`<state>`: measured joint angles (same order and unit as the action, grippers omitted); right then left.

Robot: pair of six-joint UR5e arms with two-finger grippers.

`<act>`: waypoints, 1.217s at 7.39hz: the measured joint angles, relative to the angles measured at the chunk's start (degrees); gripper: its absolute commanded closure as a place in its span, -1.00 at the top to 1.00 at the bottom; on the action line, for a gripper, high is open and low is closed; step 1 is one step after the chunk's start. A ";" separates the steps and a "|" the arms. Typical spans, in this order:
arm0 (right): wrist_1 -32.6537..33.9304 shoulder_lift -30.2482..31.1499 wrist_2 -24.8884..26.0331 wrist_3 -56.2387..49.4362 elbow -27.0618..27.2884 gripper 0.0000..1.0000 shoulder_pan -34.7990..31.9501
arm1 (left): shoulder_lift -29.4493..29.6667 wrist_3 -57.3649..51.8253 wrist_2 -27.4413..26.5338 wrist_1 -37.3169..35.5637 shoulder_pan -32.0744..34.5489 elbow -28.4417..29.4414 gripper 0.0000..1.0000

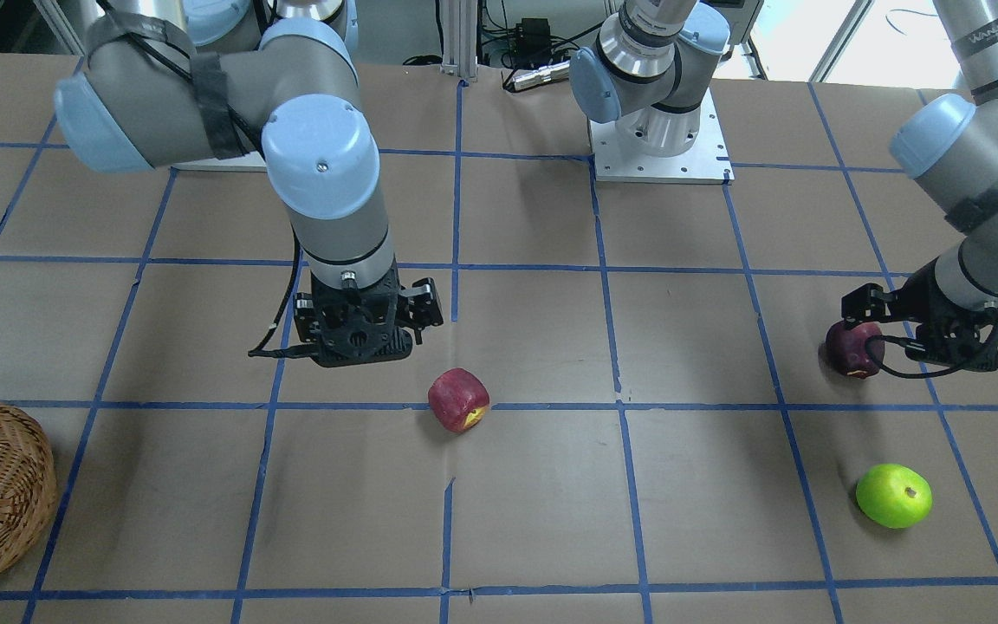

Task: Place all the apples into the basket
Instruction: 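Grasp the dark red apple with left gripper while right grasps bright apple, then carry dark apple to center with left while right carries bright apple to basket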

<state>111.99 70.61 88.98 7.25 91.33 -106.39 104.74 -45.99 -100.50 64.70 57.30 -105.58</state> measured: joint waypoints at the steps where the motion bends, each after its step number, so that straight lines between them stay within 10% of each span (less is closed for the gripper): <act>1: 3.90 -2.52 0.01 -1.12 0.35 1.00 -2.65 | 0.68 -2.78 0.90 -4.63 -2.02 -3.04 0.98; 7: 21.79 -12.80 3.55 -9.86 2.46 1.00 -8.58 | 5.32 -5.27 2.41 -12.69 -2.70 -7.20 0.95; 9: 23.88 -13.46 5.20 -11.51 2.60 1.00 -8.11 | 6.69 -5.11 2.33 -13.95 -2.72 -7.24 -0.11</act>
<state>135.87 57.16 94.18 -4.26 93.93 -114.50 111.43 -51.10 -98.17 50.75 54.58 -112.82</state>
